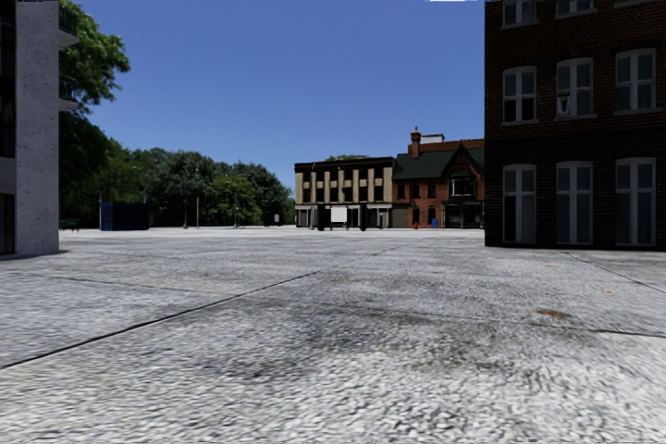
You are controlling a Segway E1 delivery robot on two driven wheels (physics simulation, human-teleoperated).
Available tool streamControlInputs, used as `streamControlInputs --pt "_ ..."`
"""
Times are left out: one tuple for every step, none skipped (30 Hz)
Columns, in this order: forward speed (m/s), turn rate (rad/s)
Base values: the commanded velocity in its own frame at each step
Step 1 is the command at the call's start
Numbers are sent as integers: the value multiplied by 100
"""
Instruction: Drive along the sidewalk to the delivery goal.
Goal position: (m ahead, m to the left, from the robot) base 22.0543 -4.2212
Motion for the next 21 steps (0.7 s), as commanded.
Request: streamControlInputs --pt "200 -34" --pt "200 -34" --pt "200 -34" --pt "200 -34" --pt "200 -34" --pt "200 -34" --pt "200 -34" --pt "200 -34" --pt "200 -33" --pt "200 -13" --pt "200 0" --pt "200 0" --pt "200 0" --pt "200 0" --pt "200 0" --pt "200 0" --pt "200 0" --pt "200 0" --pt "200 0" --pt "200 0" --pt "200 0"
